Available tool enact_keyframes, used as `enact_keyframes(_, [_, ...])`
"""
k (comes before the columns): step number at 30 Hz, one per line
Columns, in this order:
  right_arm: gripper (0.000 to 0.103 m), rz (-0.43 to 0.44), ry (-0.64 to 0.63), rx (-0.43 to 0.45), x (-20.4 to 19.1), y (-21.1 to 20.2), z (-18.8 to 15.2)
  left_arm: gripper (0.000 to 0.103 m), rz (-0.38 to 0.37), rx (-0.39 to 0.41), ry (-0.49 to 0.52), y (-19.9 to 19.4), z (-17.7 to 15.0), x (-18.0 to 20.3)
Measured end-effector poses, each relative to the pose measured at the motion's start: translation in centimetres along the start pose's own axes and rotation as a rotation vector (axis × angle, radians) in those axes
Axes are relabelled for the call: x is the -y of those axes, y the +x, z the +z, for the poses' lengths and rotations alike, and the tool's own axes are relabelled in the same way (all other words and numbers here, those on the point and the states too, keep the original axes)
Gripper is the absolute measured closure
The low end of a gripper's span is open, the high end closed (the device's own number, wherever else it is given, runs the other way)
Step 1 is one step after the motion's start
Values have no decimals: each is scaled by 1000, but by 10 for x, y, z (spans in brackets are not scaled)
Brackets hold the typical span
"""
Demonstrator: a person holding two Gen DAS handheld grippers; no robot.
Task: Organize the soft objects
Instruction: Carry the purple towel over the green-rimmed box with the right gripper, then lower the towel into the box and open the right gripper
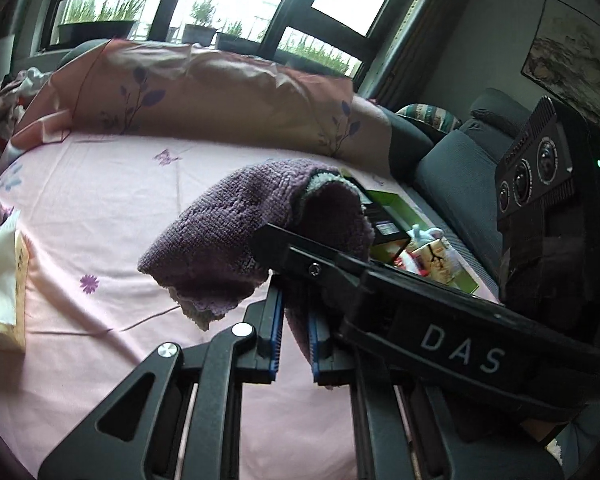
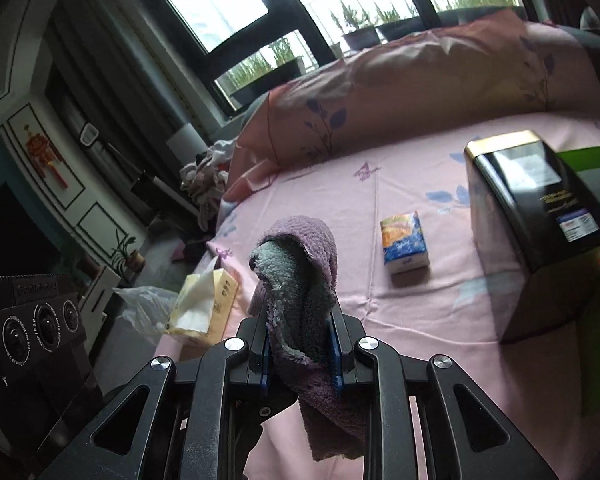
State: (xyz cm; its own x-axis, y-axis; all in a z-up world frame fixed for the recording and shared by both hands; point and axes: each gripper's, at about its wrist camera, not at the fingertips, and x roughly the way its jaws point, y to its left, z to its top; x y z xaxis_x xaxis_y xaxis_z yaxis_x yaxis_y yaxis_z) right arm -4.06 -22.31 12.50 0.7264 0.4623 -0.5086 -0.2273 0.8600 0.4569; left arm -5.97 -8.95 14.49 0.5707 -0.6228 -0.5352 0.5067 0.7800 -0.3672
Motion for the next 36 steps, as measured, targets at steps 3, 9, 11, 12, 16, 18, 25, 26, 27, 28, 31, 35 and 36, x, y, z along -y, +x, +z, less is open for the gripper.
enact_keyframes(3, [78,-4,5,94,15,-38,12,96,-42,43,85,4,12,37])
enact_keyframes(9, [78,-36,59,244,61,-99,26,96,-122,38,188,34,31,103])
enact_keyframes(11, [78,-57,94,295,82,-116,27,96,-139,28,226,50,34,126])
enact_keyframes(12, [78,-65,119,314,92,-122,28,96,-143,23,253,57,34,138])
enact_keyframes(16, [78,-82,221,381,137,-143,28,96,-158,5,344,91,33,175])
enact_keyframes(18, [78,-90,266,401,158,-150,26,96,-166,-19,371,107,31,188])
enact_keyframes(25, [78,-45,436,423,229,-147,17,96,-106,-132,389,168,35,213])
enact_keyframes(26, [78,-47,459,410,237,-144,16,96,-94,-149,384,175,34,213])
enact_keyframes(27, [78,-56,480,396,244,-141,16,96,-82,-165,386,182,32,213])
enact_keyframes(28, [78,-68,503,389,249,-138,16,96,-71,-173,395,188,30,214])
enact_keyframes(31, [78,-75,556,369,265,-131,14,96,-31,-192,416,204,26,217])
enact_keyframes(35, [78,-122,611,344,278,-125,10,96,-3,-226,414,222,22,216])
enact_keyframes(36, [78,-140,613,336,280,-125,8,96,8,-228,420,225,21,217])
